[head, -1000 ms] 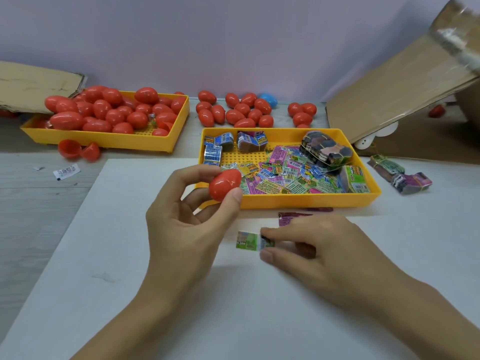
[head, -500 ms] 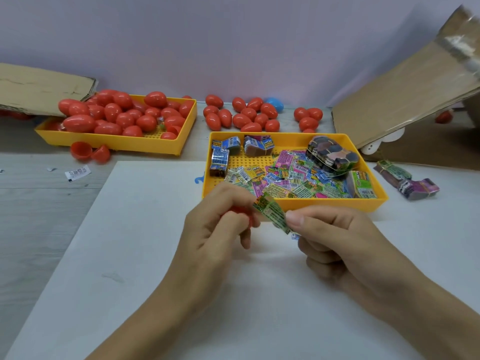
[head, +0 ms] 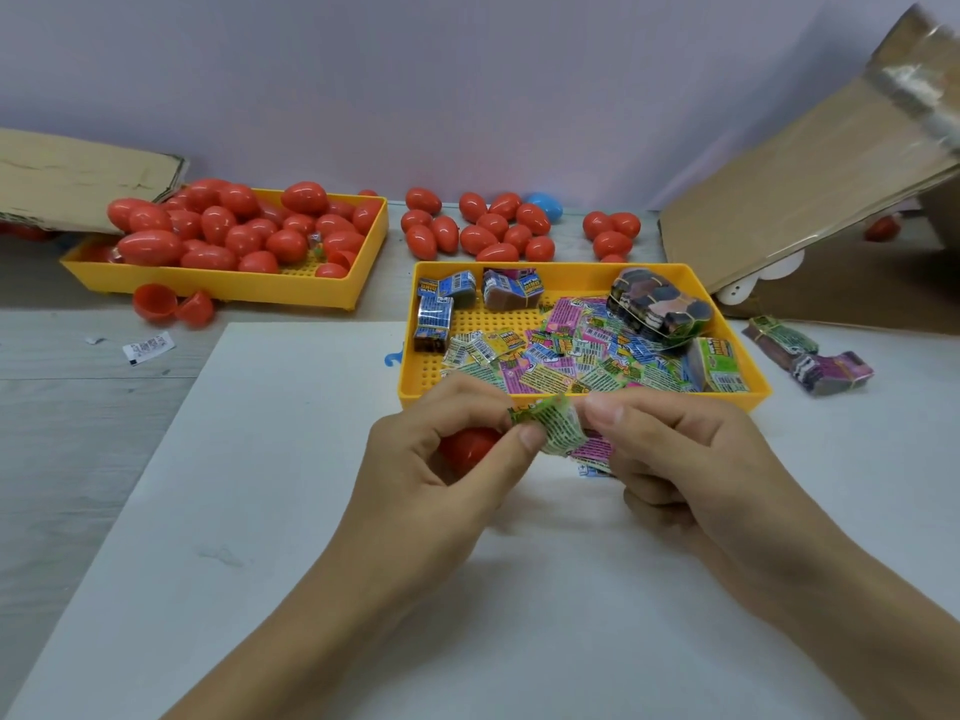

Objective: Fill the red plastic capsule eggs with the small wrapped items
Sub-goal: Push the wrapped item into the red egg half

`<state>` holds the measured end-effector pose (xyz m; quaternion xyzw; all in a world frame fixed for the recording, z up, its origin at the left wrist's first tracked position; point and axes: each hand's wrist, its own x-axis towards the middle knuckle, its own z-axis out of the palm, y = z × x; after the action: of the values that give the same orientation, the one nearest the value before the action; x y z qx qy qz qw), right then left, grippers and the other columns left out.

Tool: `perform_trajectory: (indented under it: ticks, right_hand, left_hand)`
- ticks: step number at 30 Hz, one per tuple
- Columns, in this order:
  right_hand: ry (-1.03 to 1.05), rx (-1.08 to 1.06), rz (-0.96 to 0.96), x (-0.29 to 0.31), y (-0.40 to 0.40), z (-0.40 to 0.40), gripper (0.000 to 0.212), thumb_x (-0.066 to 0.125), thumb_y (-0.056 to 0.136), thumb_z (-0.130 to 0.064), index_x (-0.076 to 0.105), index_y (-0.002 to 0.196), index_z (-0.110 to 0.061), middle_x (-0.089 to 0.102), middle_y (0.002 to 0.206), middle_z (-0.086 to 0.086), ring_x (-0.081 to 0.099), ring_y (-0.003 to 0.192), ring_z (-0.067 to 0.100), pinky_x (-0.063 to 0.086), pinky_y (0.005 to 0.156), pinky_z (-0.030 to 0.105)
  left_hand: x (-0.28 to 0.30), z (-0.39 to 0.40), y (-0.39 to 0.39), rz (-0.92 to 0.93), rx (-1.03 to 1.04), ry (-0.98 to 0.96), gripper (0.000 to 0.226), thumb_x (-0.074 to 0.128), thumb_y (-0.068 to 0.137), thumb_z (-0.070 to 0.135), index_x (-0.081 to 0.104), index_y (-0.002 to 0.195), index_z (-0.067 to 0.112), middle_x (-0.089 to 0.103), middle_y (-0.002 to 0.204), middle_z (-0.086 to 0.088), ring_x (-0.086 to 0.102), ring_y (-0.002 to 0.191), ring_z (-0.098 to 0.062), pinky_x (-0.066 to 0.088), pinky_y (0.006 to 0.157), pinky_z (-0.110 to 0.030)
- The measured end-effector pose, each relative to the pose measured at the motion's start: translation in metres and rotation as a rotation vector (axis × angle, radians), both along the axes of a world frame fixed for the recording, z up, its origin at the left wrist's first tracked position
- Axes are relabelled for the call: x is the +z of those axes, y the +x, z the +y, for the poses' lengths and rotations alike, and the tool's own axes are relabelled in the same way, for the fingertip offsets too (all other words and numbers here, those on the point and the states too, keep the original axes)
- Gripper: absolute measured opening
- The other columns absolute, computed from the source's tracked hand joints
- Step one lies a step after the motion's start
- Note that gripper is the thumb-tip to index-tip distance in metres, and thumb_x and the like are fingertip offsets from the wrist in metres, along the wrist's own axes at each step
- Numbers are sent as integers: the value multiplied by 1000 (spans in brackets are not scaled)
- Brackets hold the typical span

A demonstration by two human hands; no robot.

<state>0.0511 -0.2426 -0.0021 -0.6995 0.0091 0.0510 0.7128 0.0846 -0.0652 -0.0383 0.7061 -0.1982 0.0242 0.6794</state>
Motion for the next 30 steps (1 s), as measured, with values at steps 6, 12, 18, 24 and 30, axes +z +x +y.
perform_trajectory:
  ticks: [6, 12, 18, 24, 30]
  right_hand:
    - [-99, 67, -69, 0, -1, 1, 18, 76, 80, -34, 81, 90, -20, 45, 47, -13, 33, 46, 5, 26, 43, 13]
    - [-47, 16, -5, -1, 0, -4, 17, 80, 71, -24, 81, 85, -14, 40, 49, -11, 32, 47, 5, 27, 43, 16]
    - [-70, -19, 9, 1, 0, -2, 29, 81, 62, -36, 82, 83, -17, 35, 49, -8, 28, 47, 9, 24, 43, 18]
    - [-90, -3, -92, 1, 0, -1, 25, 68, 73, -23, 79, 86, -5, 57, 50, -13, 50, 46, 0, 36, 44, 6]
    - [-67, 14, 0, 2, 0, -2, 21, 85, 65, -28, 82, 80, -14, 47, 49, -11, 34, 47, 5, 28, 43, 14]
  left_hand:
    - [1, 1, -1, -9, -46, -8, 18, 75, 78, 22, 73, 79, 4, 64, 85, 4, 59, 69, -9, 45, 61, -19]
    - [4, 3, -1, 0, -9, -46, 9, 78, 77, 24, 76, 75, 15, 67, 82, 7, 60, 69, -10, 46, 62, -21]
    - [9, 3, -4, 65, -41, -46, 18, 75, 73, 37, 77, 84, 24, 68, 83, 8, 61, 70, -9, 49, 58, -19]
    - [5, 3, -1, 3, 5, -25, 10, 76, 76, 35, 75, 72, 26, 67, 80, 6, 60, 68, -11, 45, 61, -18]
    - [4, 5, 1, 105, -111, -133, 12, 75, 73, 28, 71, 67, 18, 64, 80, 4, 58, 71, -15, 43, 59, -20]
